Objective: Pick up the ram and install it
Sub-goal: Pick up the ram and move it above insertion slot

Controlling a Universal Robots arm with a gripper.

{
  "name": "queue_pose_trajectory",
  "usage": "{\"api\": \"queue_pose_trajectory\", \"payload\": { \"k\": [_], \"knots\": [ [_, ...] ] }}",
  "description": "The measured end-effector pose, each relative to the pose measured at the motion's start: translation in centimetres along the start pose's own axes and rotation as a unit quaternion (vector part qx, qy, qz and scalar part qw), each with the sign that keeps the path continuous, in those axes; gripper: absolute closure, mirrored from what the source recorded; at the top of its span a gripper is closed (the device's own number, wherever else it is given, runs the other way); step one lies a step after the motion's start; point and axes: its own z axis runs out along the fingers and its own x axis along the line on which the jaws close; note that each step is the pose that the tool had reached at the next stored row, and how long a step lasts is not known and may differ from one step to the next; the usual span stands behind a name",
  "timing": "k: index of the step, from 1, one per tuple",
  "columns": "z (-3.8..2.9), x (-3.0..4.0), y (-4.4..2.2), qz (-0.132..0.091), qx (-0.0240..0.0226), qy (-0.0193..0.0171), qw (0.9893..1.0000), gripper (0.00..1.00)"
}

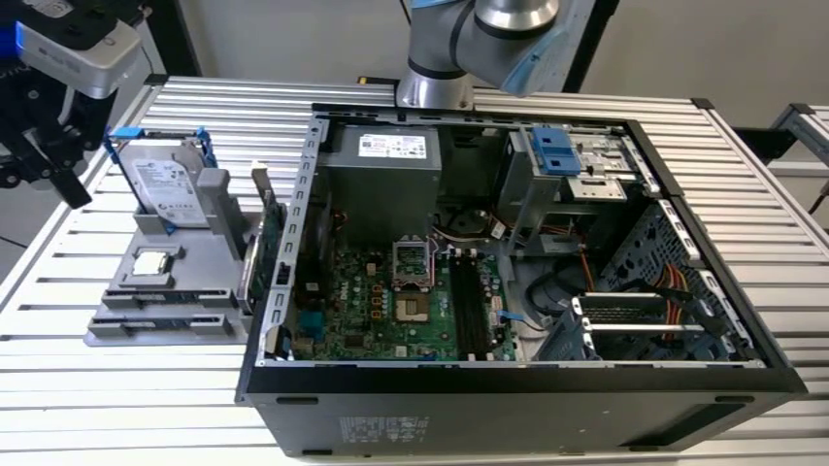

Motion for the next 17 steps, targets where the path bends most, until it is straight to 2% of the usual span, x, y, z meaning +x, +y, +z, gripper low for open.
{"api": "queue_pose_trajectory", "payload": {
  "k": [9,17],
  "knots": [
    [0.00,0.00,-0.01,-0.039,-0.0002,0.0027,0.9992,1.00],
    [0.00,0.00,0.00,-0.074,-0.0003,0.0053,0.9972,1.00]
  ]
}}
